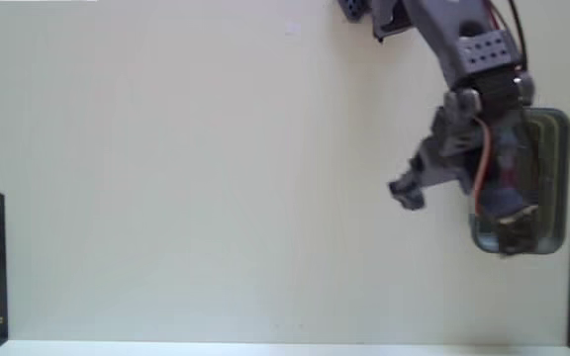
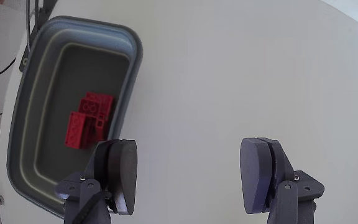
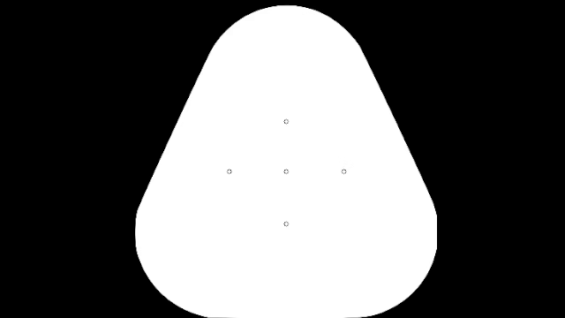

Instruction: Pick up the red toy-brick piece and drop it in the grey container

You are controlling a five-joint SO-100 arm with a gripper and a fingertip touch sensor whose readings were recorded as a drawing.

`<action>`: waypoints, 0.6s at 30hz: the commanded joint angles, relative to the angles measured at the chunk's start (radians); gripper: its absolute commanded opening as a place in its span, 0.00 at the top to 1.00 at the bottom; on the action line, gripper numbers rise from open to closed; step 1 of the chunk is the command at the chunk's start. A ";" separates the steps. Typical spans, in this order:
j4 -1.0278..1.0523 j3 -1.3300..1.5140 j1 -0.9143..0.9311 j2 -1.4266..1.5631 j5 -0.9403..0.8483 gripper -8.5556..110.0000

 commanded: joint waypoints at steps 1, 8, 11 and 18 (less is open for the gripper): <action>0.017 0.038 0.025 0.107 0.003 0.00; 0.018 0.135 0.100 0.204 0.003 0.00; 0.018 0.173 0.129 0.243 0.003 0.00; 0.019 0.254 0.191 0.324 0.003 0.00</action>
